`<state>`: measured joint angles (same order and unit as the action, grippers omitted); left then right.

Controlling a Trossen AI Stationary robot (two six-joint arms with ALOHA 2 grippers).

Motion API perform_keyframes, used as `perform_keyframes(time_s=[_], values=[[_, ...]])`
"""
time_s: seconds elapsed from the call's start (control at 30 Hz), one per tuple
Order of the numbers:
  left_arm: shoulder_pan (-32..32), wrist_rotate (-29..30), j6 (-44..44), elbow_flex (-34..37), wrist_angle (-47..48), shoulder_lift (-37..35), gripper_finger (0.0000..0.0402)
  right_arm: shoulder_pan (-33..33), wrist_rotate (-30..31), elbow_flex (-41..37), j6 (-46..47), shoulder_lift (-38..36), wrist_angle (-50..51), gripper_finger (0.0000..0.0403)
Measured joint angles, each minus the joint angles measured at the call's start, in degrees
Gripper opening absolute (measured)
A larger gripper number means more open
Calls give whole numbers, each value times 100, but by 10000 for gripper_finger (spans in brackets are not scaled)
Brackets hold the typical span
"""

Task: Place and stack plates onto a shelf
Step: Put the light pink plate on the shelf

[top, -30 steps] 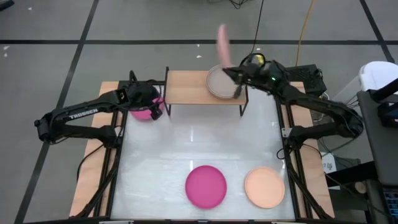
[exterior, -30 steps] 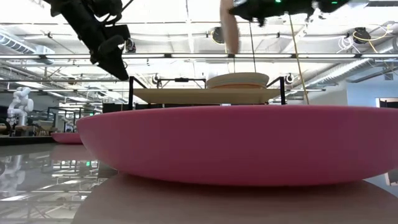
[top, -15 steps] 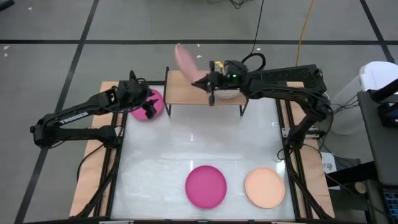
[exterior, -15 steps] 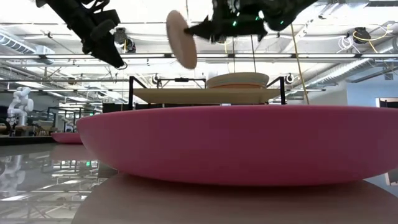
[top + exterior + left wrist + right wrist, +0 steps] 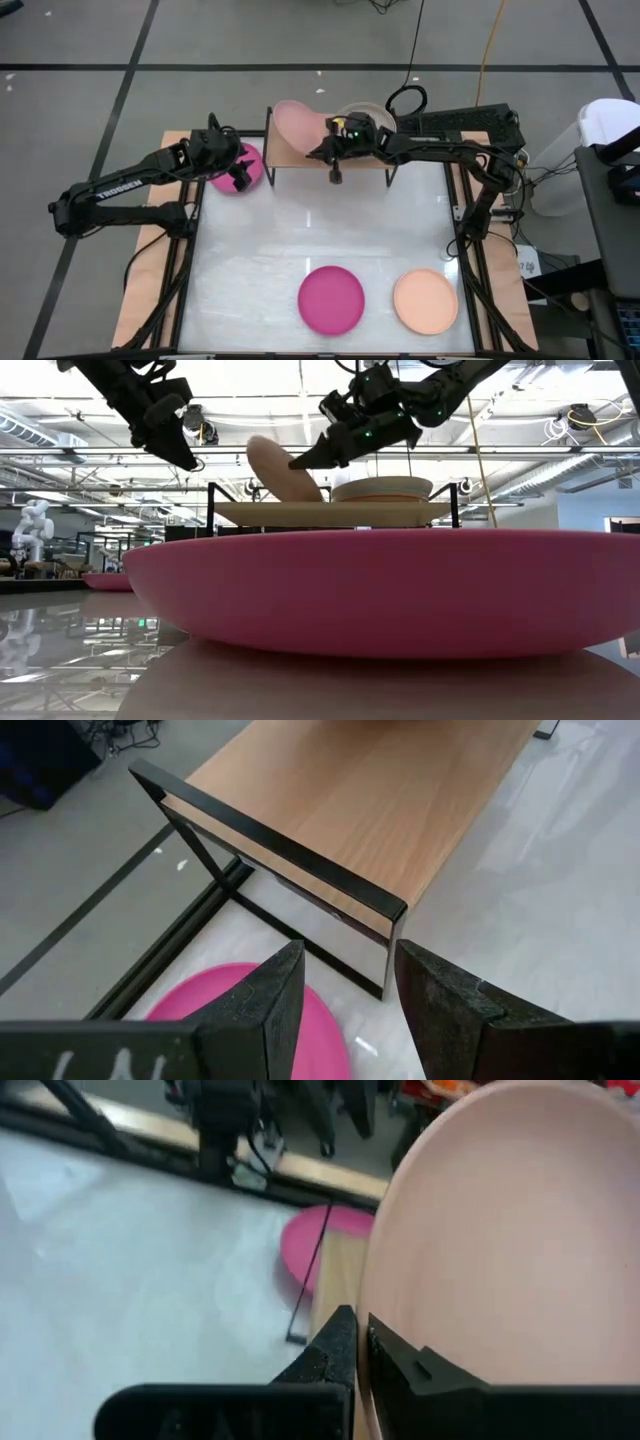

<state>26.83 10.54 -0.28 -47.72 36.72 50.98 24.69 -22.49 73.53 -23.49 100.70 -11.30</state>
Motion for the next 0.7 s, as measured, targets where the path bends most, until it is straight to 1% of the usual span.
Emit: perform_keyframes(time_s=[0.13,0.37,0.53,0.7], values=[[0,-1,-24,0,1,0,163,-113,329,-2,-193,-4,210,3],[2,-2,-24,0,76,0,163,-125,316,-4,-177,1,366,32],[2,-2,-24,4,295,0,163,-125,320,-4,-132,1,376,53],[1,-2,-80,189,402,0,163,-125,446,-6,-121,1,456,80]])
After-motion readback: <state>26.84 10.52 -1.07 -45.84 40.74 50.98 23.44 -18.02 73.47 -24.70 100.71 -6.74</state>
